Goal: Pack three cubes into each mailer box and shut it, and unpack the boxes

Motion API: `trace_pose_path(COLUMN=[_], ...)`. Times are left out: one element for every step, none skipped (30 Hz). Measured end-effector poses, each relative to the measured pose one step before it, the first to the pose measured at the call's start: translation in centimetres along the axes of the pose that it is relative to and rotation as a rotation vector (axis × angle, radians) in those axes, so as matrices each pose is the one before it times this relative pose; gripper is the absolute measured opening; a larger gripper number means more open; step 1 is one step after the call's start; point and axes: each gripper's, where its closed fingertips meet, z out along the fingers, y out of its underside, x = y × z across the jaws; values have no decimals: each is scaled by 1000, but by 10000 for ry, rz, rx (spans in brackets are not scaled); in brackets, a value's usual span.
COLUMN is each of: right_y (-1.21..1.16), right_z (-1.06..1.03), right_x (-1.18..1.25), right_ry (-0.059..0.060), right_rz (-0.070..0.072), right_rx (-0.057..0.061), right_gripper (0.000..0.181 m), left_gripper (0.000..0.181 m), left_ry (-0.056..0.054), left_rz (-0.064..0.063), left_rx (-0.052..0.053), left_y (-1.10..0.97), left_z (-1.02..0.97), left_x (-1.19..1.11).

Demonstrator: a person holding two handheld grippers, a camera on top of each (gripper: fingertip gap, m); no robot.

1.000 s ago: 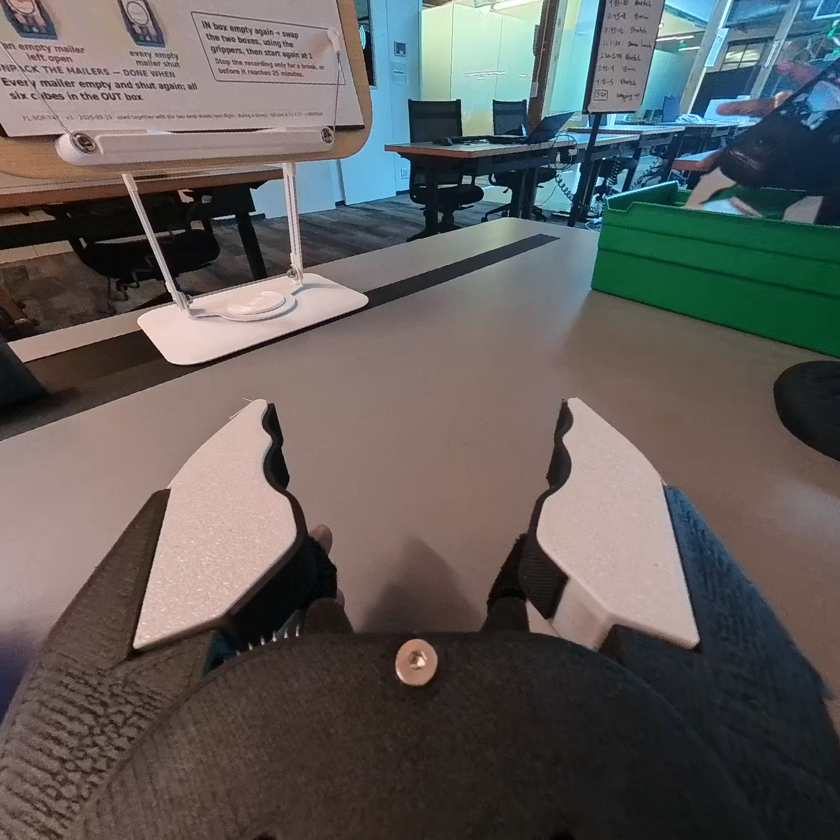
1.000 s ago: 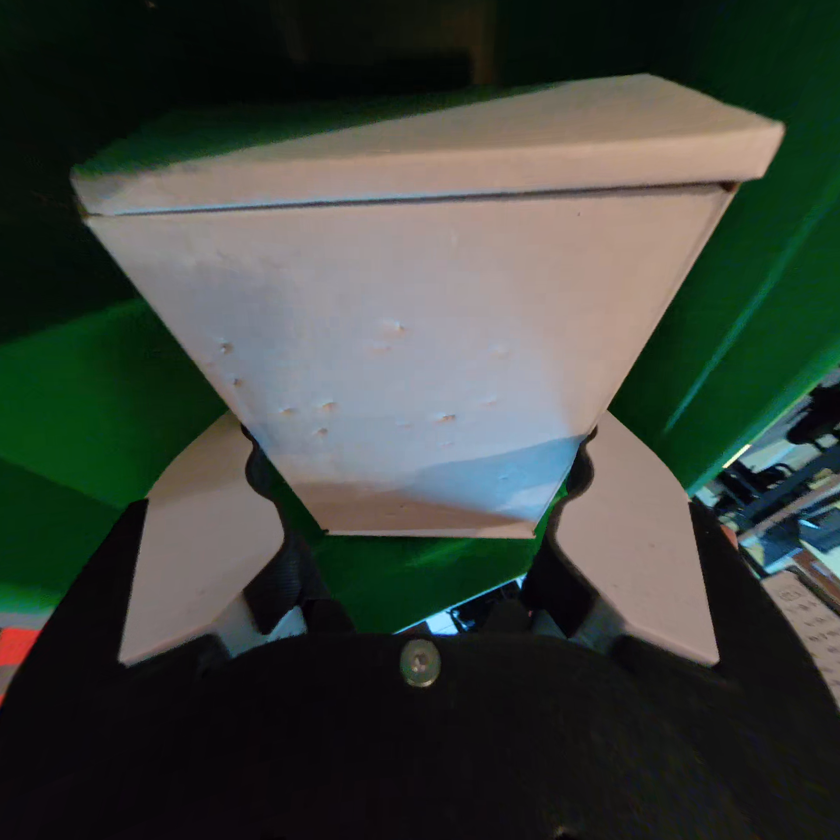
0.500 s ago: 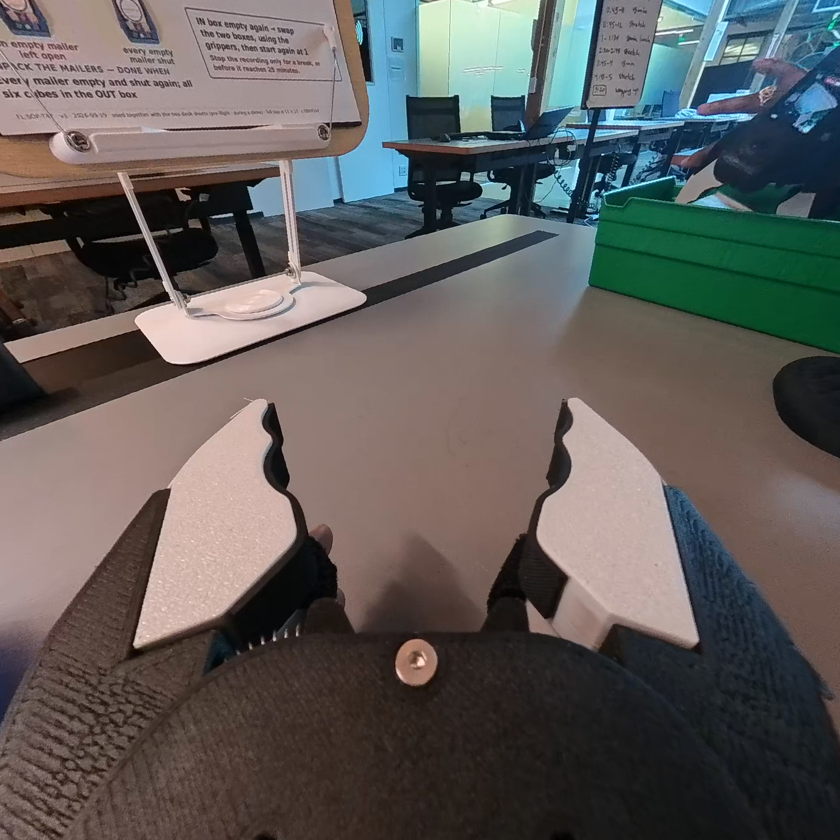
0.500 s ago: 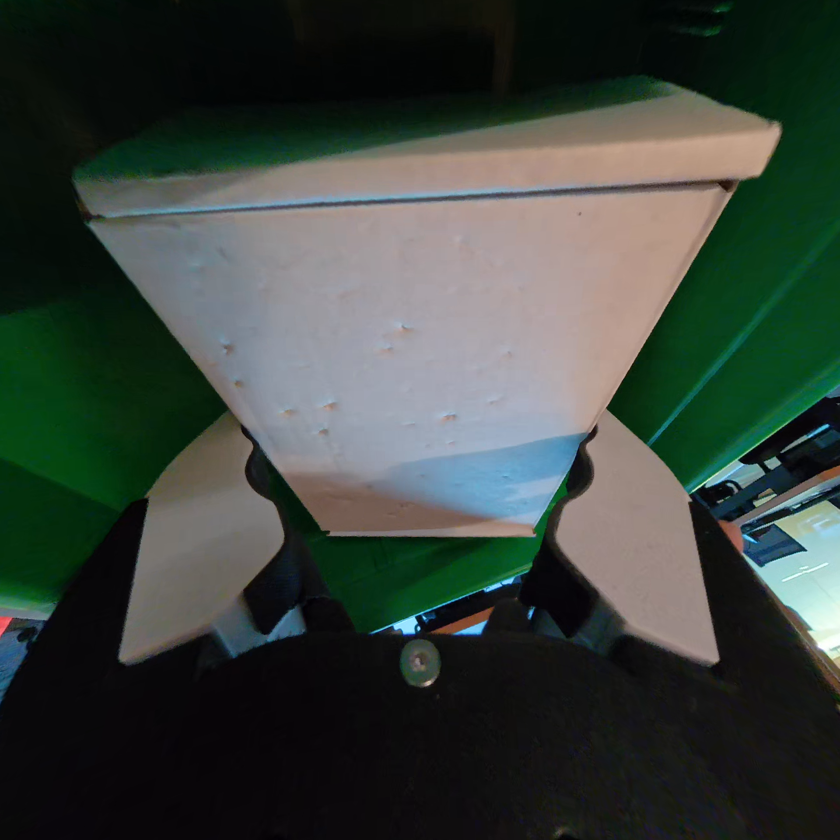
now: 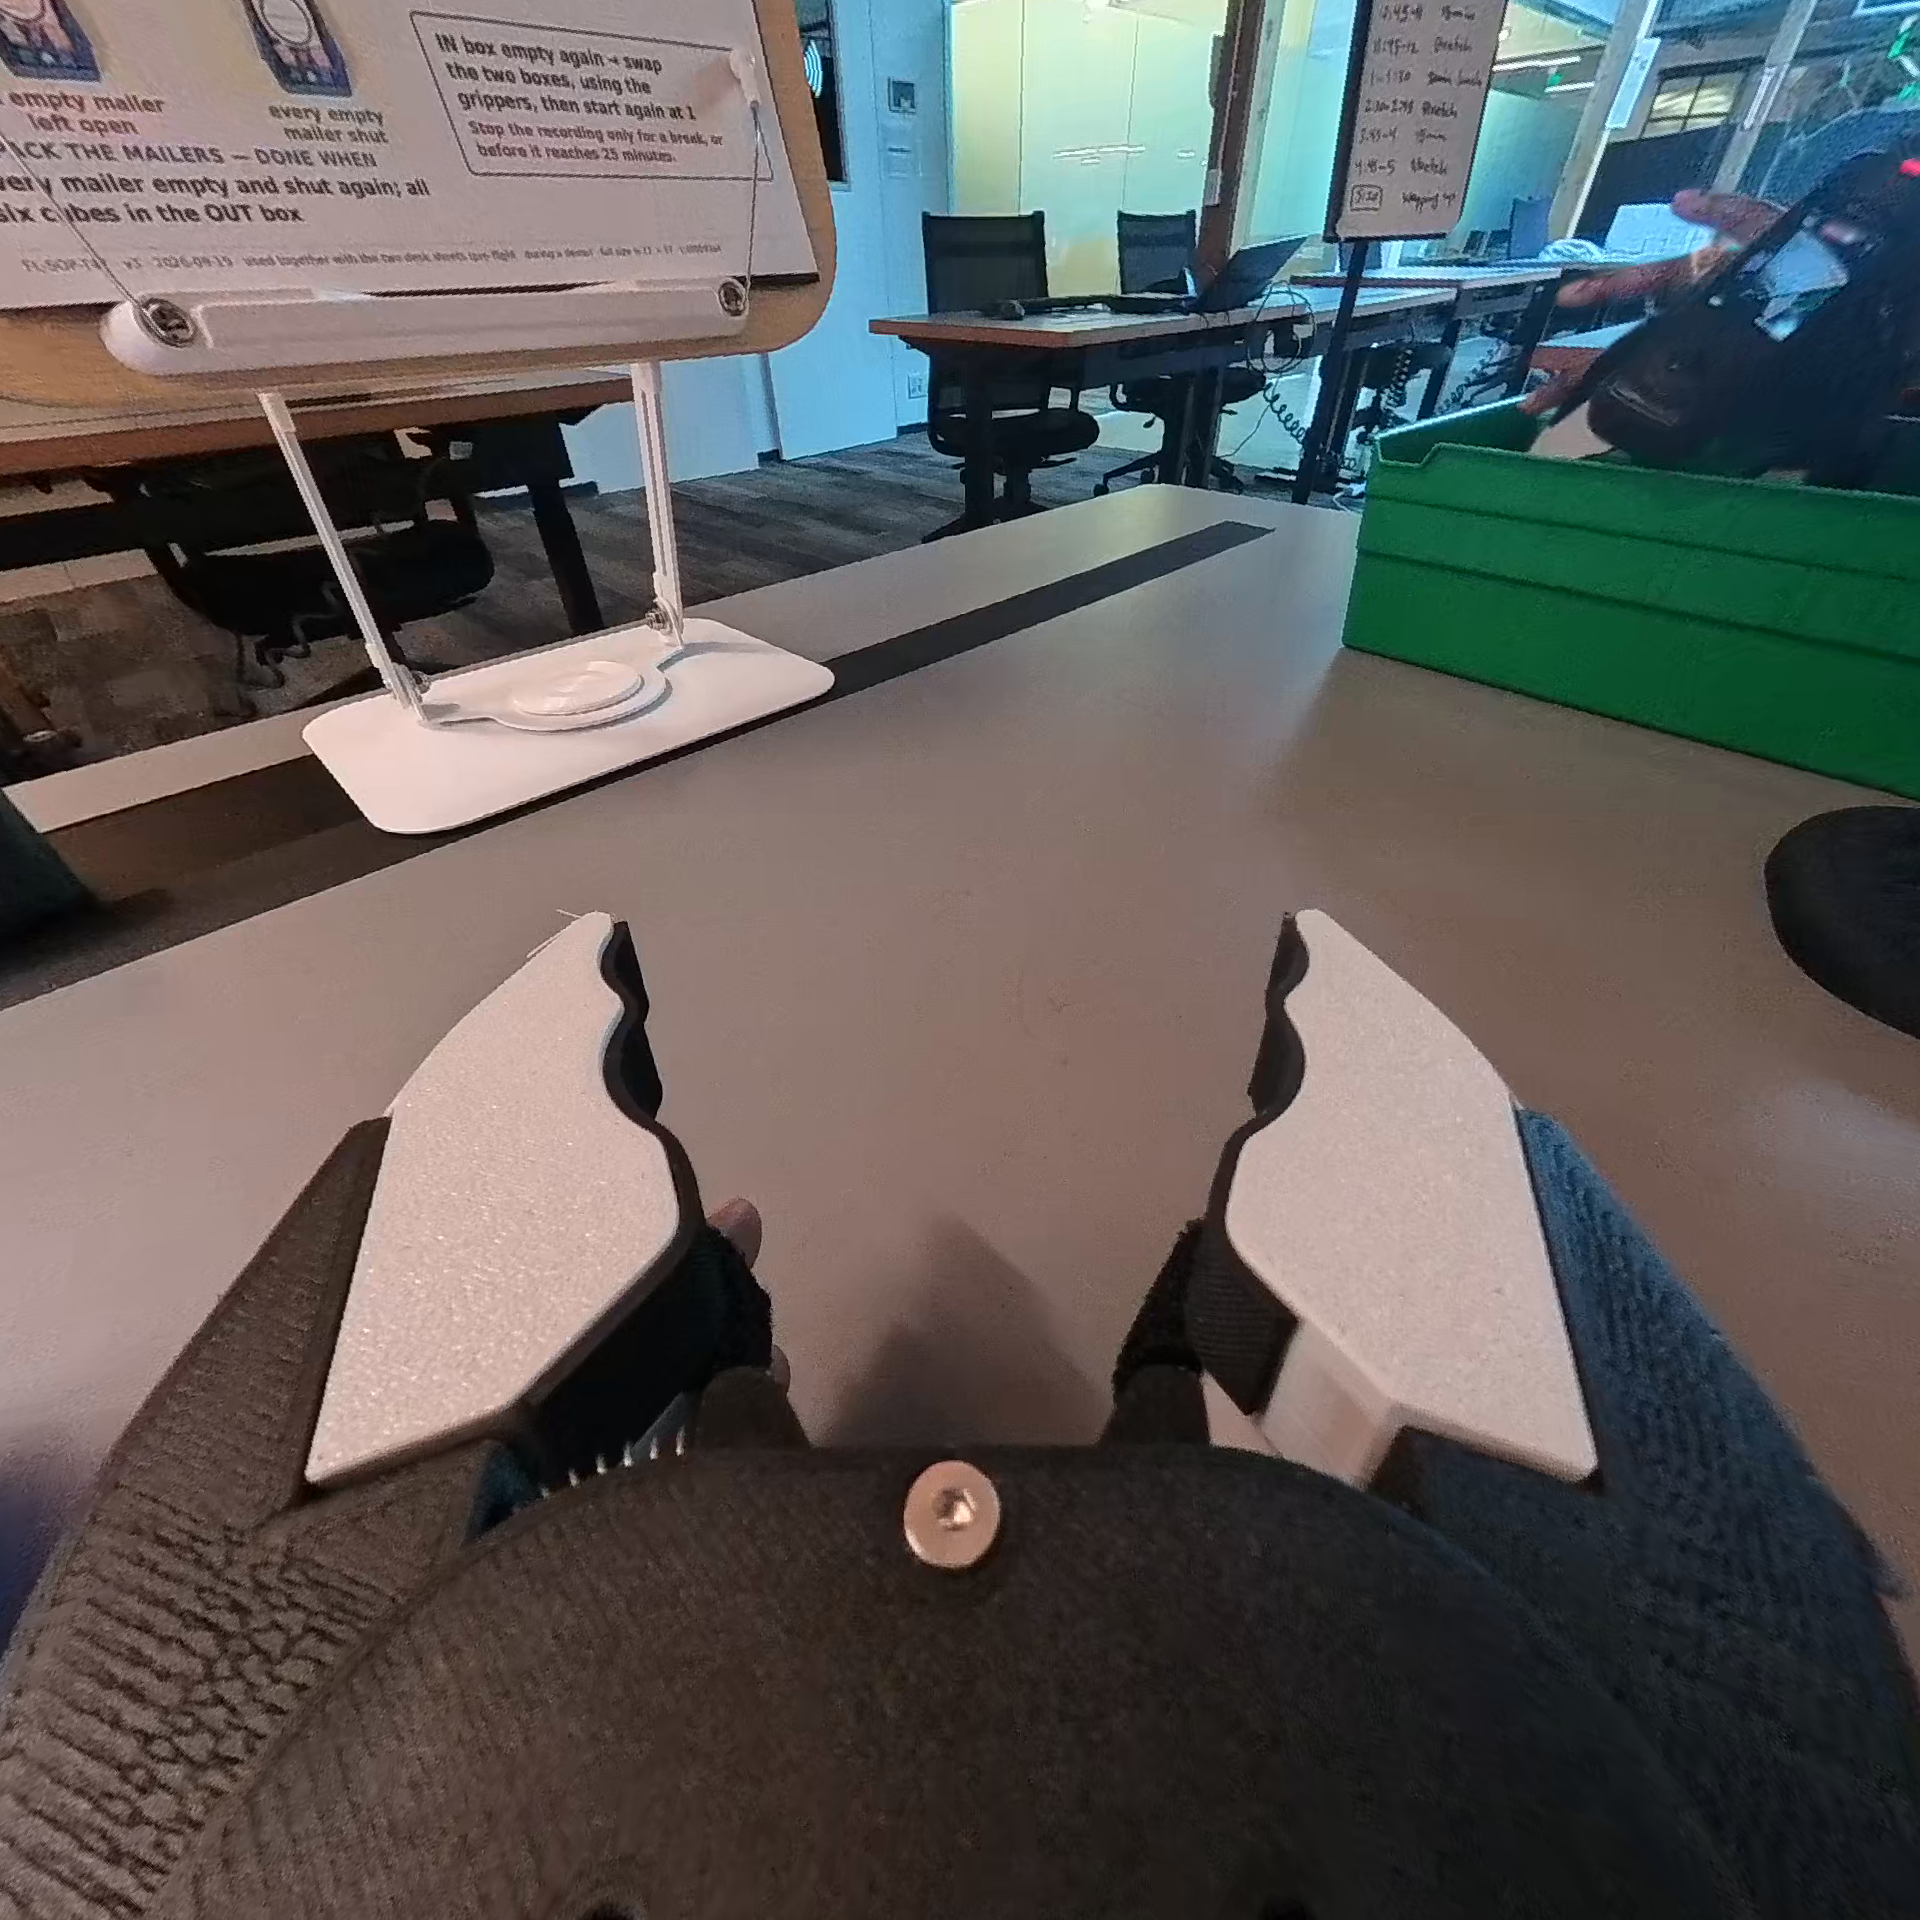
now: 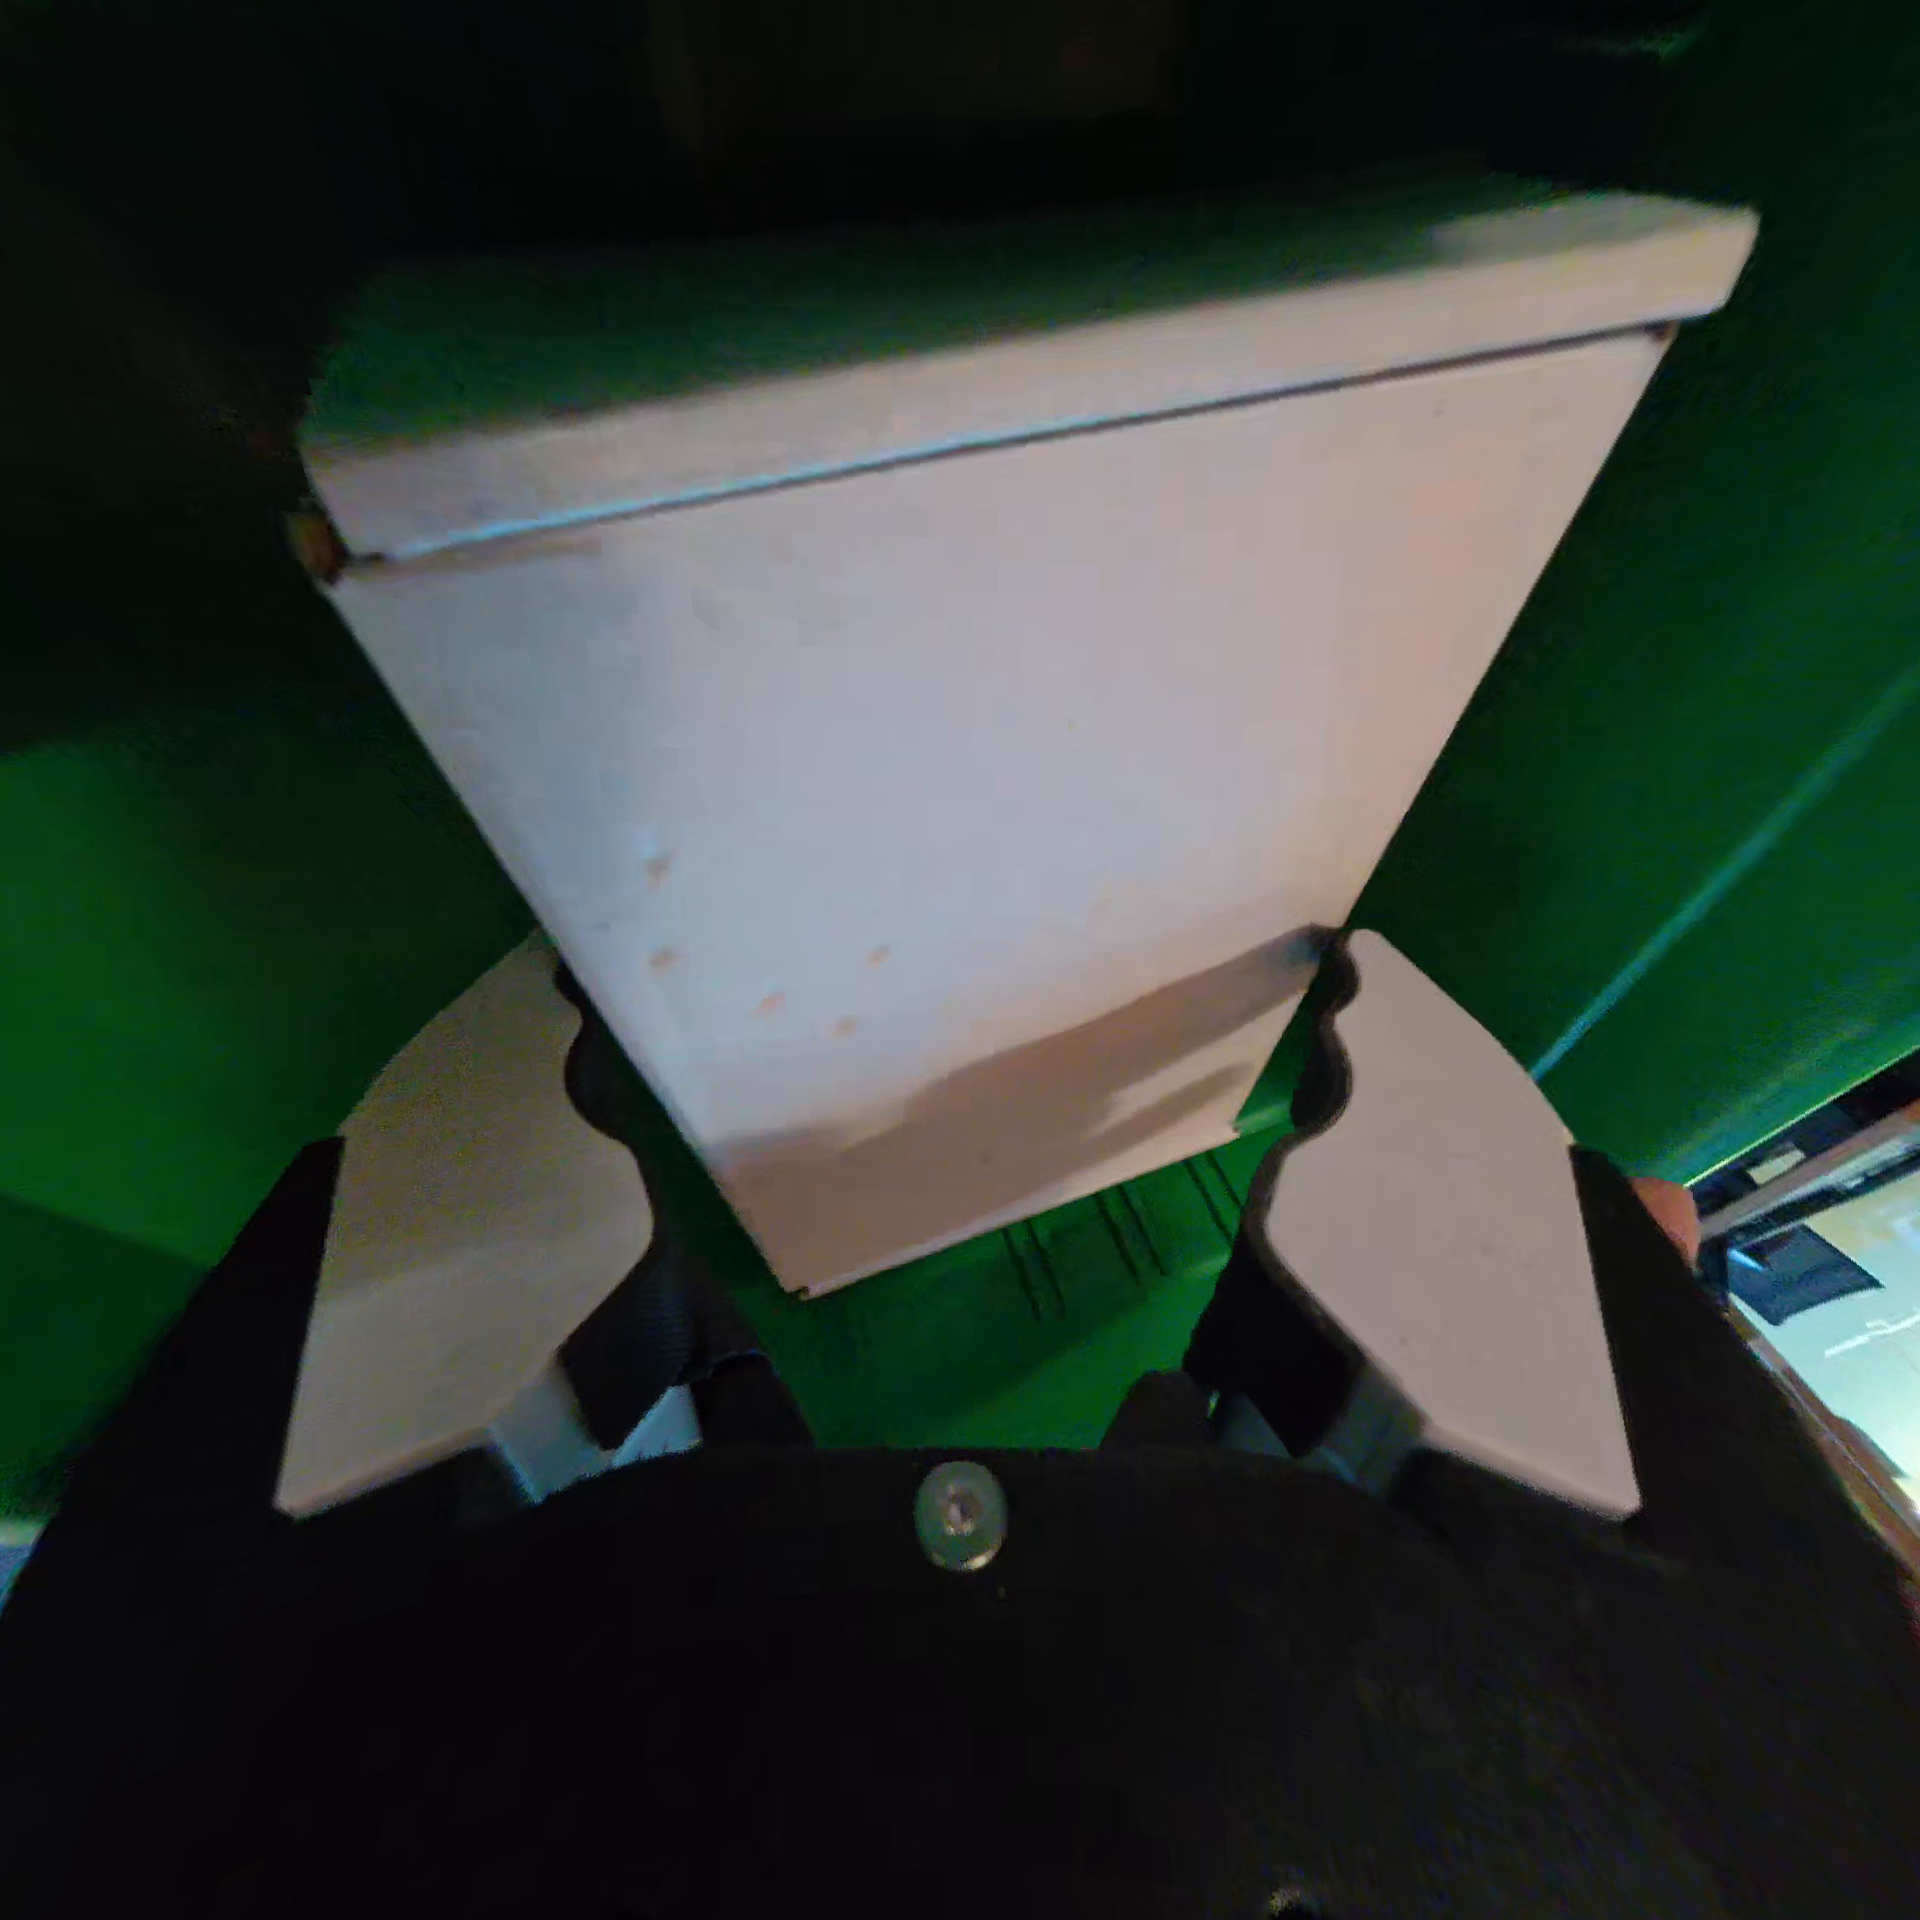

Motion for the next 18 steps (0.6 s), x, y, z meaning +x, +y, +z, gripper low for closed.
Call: trace_pose_path(right_y=[-128, -10, 33, 62, 112, 110, 84, 41, 25, -14, -50, -84, -91, -70, -76, -124, -167, -186], right_z=[88, 40, 20, -12, -62, -95, -91, -57, -17, 19, -32, -90, -58, -64, -83, -135, -249, -434], right_x=[144, 118, 24, 12, 31, 17, 28, 105, 92, 54, 22, 25, 69, 27, 3, 12, 29, 189], right_ry=[77, 74, 27, 39, 47, 50, 56, 135, 184, 209, 168, 161, 223, 196, 169, 133, 61, 77], right_rz=[62, 5, -19, -34, -28, 6, 34, 7, -84, -164, -144, -143, -146, -145, -75, 84, 309, 510], right_rx=[88, 40, 27, 3, -19, 9, 63, 104, 78, 72, 77, 104, 116, 92, 117, 188, 267, 310], right_gripper=[128, 126, 126, 125, 124, 122, 120, 118, 114, 112, 109, 106, 102, 100, 97, 95, 96, 101], left_gripper=[113, 113, 113, 113, 113, 113, 113, 113, 113, 113, 113, 113, 113, 113, 113, 113, 113, 113], left_ry=[-1, 0, -1, 3, 0, 6, 4, 2, 2, -2, 0, 0, 0, -3, 0, 6, 4, 3], left_rz=[-9, -10, -5, 1, 1, 2, 3, 7, 12, 14, 13, 10, 5, 0, 0, -1, 2, 5], left_rx=[-2, -4, -2, 1, 2, -4, -10, -12, -8, -2, -6, -8, -3, 2, 2, -1, -1, -2], left_y=[12, 6, 2, 9, -3, 3, 11, 13, 7, 12, 6, 9, 13, -2, -3, 2, 3, 2], left_z=[4, -3, 7, 2, 2, 6, 6, 9, 12, 0, 9, -1, 4, -7, 2, -1, -10, 3], left_x=[-9, -15, -3, 3, -1, 1, 7, 10, 8, 10, 17, 2, 6, 0, 1, 8, 9, 9])
